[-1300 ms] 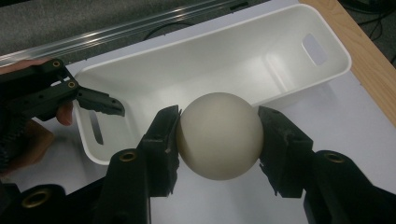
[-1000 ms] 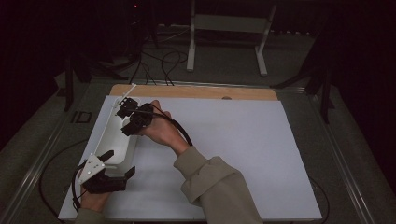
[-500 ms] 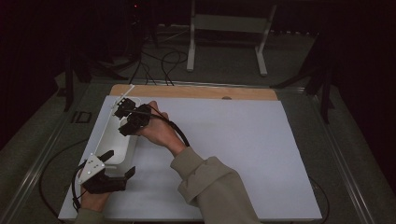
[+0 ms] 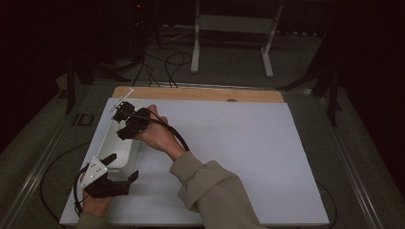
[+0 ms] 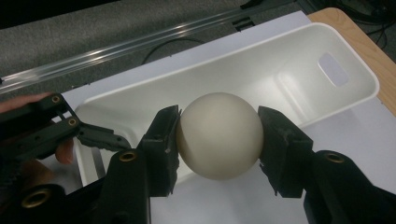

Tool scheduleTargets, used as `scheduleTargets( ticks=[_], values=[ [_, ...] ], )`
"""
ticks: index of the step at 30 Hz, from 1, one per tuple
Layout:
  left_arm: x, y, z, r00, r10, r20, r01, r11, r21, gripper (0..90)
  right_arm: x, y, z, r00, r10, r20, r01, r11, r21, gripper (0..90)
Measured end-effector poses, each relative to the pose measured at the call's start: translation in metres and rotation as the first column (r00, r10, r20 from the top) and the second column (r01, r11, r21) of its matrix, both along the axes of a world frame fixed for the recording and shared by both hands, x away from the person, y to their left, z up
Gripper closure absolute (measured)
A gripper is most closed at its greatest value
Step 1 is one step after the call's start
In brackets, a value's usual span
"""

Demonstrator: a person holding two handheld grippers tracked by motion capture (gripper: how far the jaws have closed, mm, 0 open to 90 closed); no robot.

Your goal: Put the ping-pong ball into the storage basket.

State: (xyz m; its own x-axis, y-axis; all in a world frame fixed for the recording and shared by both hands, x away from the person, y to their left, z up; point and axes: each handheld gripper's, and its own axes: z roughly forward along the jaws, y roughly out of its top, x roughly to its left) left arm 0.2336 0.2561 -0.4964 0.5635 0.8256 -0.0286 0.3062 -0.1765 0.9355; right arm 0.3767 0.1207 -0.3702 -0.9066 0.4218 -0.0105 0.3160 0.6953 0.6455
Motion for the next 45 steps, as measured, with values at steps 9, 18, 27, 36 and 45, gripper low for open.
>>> scheduleTargets(
  ticks=[9,18,27,36,45],
  values=[
    [0.0,0.0,0.0,1.0,-0.001,0.0,0.001,1.0,-0.001,0.0,-0.001,0.006,0.0,1.0,0.009,0.001,-0.009,1.0,0.022,50.0],
    [0.0,0.0,0.0,1.0,-0.001,-0.002,0.001,1.0,-0.002,0.0,-0.002,0.011,-0.001,0.9999,0.01,0.004,-0.01,0.999,0.033,49.9],
    [0.0,0.0,0.0,1.0,-0.001,-0.002,0.001,1.0,-0.001,0.0,-0.003,0.014,-0.002,0.9999,0.003,0.011,-0.004,1.0,0.031,49.8],
    [-0.001,0.0,0.0,1.0,-0.001,-0.001,0.001,1.0,-0.002,0.0,-0.003,0.019,-0.005,1.0,-0.003,0.008,0.003,0.999,0.041,49.8],
    [-0.001,0.0,0.0,1.0,-0.001,0.0,0.001,1.0,-0.002,0.0,-0.004,0.024,-0.009,1.0,-0.007,-0.002,0.007,0.999,0.038,11.4]
  ],
)
